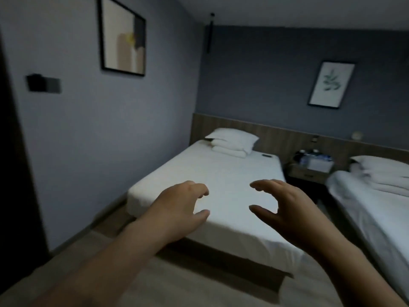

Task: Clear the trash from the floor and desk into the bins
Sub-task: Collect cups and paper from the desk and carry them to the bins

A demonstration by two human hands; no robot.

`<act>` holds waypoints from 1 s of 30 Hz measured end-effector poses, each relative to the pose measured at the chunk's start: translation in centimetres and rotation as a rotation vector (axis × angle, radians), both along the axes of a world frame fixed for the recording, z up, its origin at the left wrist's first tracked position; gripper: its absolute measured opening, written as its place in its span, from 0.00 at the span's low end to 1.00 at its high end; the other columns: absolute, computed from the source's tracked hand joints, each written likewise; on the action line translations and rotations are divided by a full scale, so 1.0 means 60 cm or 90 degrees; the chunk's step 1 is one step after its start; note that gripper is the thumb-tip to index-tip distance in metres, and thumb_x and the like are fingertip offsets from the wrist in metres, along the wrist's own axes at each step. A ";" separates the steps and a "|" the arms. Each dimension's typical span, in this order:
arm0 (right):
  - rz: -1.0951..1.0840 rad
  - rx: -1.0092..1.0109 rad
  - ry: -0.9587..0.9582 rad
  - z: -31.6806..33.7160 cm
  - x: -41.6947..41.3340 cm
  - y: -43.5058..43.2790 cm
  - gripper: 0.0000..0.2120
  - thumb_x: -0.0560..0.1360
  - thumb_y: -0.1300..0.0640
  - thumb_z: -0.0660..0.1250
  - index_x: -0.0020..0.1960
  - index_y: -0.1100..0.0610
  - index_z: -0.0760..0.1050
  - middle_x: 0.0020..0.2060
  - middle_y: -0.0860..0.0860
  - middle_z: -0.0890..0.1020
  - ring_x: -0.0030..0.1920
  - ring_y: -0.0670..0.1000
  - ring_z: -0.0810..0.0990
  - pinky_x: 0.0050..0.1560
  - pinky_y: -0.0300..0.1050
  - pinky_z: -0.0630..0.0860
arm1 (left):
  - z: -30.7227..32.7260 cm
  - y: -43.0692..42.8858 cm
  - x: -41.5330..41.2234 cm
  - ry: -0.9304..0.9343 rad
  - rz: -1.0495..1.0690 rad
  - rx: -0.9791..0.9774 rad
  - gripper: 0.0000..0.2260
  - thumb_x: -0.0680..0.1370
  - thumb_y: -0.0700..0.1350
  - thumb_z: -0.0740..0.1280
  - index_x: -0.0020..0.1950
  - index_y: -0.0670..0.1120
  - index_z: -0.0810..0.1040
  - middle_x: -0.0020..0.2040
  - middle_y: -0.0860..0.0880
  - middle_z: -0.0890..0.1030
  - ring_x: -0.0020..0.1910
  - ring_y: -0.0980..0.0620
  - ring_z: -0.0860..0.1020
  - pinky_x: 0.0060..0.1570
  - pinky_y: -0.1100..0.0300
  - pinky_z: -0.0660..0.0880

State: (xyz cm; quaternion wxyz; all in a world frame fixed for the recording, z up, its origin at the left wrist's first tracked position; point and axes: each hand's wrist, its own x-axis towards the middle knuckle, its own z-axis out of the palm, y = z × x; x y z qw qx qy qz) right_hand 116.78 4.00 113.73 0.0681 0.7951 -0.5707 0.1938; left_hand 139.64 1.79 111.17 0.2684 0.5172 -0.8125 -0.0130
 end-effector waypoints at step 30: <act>-0.826 -0.050 0.010 0.047 -0.488 0.087 0.23 0.74 0.43 0.65 0.68 0.43 0.68 0.62 0.37 0.73 0.64 0.38 0.70 0.64 0.35 0.67 | 0.088 -0.243 -0.808 -0.034 -0.868 -0.080 0.20 0.76 0.55 0.64 0.67 0.55 0.69 0.63 0.56 0.74 0.58 0.56 0.74 0.59 0.60 0.73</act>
